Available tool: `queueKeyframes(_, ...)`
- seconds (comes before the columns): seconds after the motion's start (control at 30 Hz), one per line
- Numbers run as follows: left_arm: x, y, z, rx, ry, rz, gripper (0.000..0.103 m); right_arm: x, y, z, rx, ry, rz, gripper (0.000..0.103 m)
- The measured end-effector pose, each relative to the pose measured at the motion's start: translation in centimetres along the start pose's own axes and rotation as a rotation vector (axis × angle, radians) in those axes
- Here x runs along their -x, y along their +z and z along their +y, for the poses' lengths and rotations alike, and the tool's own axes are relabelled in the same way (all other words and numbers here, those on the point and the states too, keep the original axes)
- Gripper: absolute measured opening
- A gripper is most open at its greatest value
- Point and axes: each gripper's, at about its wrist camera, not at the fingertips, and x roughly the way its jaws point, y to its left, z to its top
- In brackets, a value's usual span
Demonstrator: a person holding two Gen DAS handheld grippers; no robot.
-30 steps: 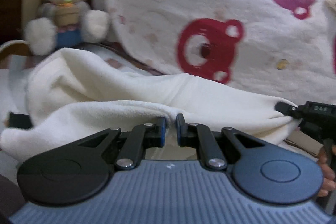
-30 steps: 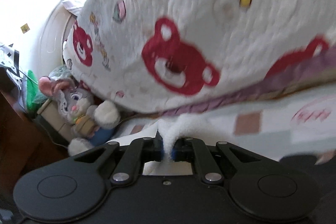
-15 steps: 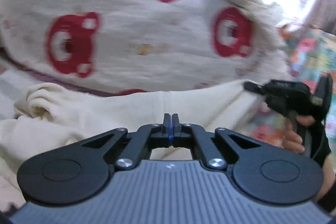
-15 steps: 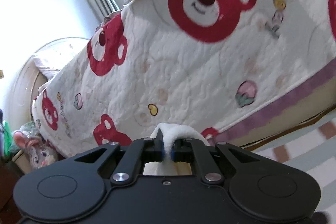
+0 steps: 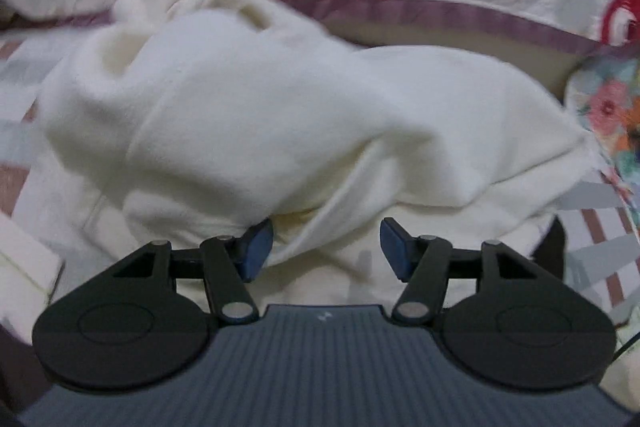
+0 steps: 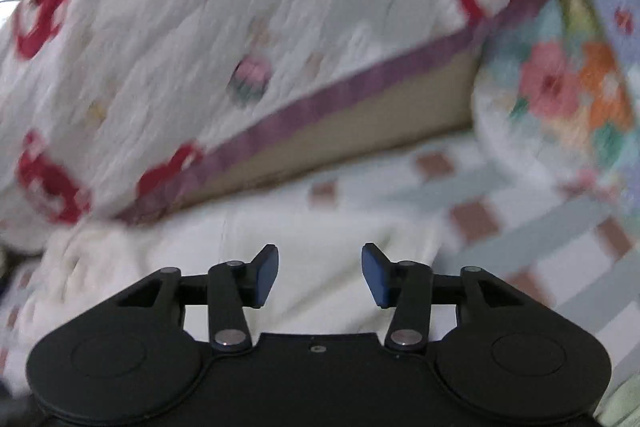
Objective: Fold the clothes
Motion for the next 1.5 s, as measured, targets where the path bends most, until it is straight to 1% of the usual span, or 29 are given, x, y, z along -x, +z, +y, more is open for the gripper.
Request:
queueKeyframes(0.03,-0.1,0.0,0.7,0.015,0.007,0.003,0.059,-0.8,-1.9,-0.4,-0.025,0.044,0.028,0.053)
queueKeyframes(0.07,-0.1,-0.1,1.3,0.027,0.015,0.000,0.059,-1.9,-3.2,-0.5,-0.050,0.075,0.080,0.053)
queueKeyframes(0.13,0.4,-0.3,2.6,0.038,0.034,-0.031,0.059,-4.4,-5.3,-0.3,-0.079,0.126,0.197,0.053)
queueKeyframes(0.23,1.7,-0.8,4.7,0.098,0.048,-0.093,0.062,-6.8,-6.5,1.1,-0.134,0.195,0.362,0.053)
queueKeyframes(0.33,2.1,-1.1,5.7,0.091,0.037,-0.096,0.062,-7.3,-7.1,2.6,-0.168,0.333,0.434,0.053)
queueKeyframes(0.4,1.9,-1.2,5.5,0.056,0.025,-0.095,0.062,-7.5,-7.6,3.8,-0.134,0.350,0.439,0.053)
queueKeyframes(0.43,1.8,-1.2,5.4,0.050,0.006,-0.090,0.062,-7.7,-8.0,4.3,-0.120,0.347,0.441,0.053)
queueKeyframes(0.47,1.7,-1.3,5.4,0.060,-0.031,-0.082,0.059,-7.9,-8.5,4.6,-0.116,0.346,0.452,0.053)
queueKeyframes(0.53,1.4,-1.7,5.0,0.083,-0.136,-0.065,0.059,-8.4,-9.4,5.1,-0.112,0.365,0.490,0.053)
queueKeyframes(0.57,1.3,-1.8,4.5,0.062,-0.140,-0.069,0.059,-8.2,-9.4,5.6,-0.068,0.373,0.498,0.053)
queueKeyframes(0.6,1.3,-1.8,3.9,0.017,-0.107,-0.078,0.059,-8.1,-9.5,6.2,-0.025,0.381,0.505,0.053)
queueKeyframes(0.67,1.4,-1.9,2.5,-0.096,-0.002,-0.093,0.059,-7.7,-9.7,7.4,0.062,0.398,0.513,0.053)
queueKeyframes(0.7,1.5,-1.9,2.1,-0.141,0.042,-0.091,0.059,-7.1,-9.7,7.9,0.100,0.417,0.490,0.053)
queueKeyframes(0.77,1.5,-1.6,2.0,-0.188,0.086,-0.052,0.061,-6.4,-9.7,8.8,0.150,0.477,0.461,0.053)
queueKeyframes(0.83,2.2,-1.4,2.7,-0.225,0.080,-0.035,0.061,-6.0,-9.7,9.7,0.184,0.531,0.458,0.056)
queueKeyframes(0.9,2.8,-1.3,3.2,-0.268,0.084,-0.024,0.062,-5.9,-9.8,10.8,0.230,0.541,0.456,0.060)
queueKeyframes(0.93,3.1,-1.3,3.3,-0.305,0.112,-0.036,0.062,-6.1,-9.9,11.2,0.243,0.537,0.464,0.062)
queueKeyframes(0.97,3.1,-1.4,3.5,-0.334,0.139,-0.048,0.064,-6.5,-10.1,11.7,0.243,0.531,0.483,0.062)
queueKeyframes(1.03,2.4,-1.7,4.2,-0.351,0.192,-0.051,0.068,-7.4,-10.9,12.6,0.231,0.514,0.530,0.064)
queueKeyframes(1.07,2.1,-1.7,4.6,-0.346,0.213,-0.047,0.068,-8.0,-11.4,13.0,0.225,0.497,0.553,0.066)
queueKeyframes(1.13,1.3,-1.5,6.0,-0.284,0.229,-0.021,0.068,-9.0,-12.5,13.5,0.213,0.412,0.579,0.066)
queueKeyframes(1.17,1.3,-1.4,6.7,-0.253,0.225,-0.031,0.068,-9.3,-13.0,13.4,0.197,0.373,0.576,0.066)
queueKeyframes(1.2,1.4,-1.3,7.2,-0.220,0.217,-0.048,0.068,-9.6,-13.4,13.0,0.163,0.351,0.571,0.066)
queueKeyframes(1.27,1.9,-0.8,8.0,-0.145,0.182,-0.075,0.067,-10.1,-13.7,11.9,0.066,0.346,0.566,0.066)
queueKeyframes(1.33,2.3,-0.5,8.3,-0.074,0.127,-0.091,0.064,-10.2,-13.8,11.3,0.053,0.337,0.543,0.066)
queueKeyframes(1.4,2.0,-0.5,8.1,-0.075,0.098,-0.096,0.057,-9.7,-13.8,11.6,0.138,0.317,0.502,0.066)
queueKeyframes(1.43,1.8,-0.6,8.0,-0.081,0.092,-0.094,0.048,-9.6,-13.8,11.7,0.171,0.312,0.485,0.066)
queueKeyframes(1.47,1.6,-0.7,7.9,-0.083,0.086,-0.089,0.034,-9.8,-13.8,11.6,0.168,0.332,0.480,0.066)
queueKeyframes(1.5,1.4,-0.7,8.0,-0.077,0.073,-0.088,0.028,-9.9,-13.9,11.6,0.164,0.351,0.475,0.067)
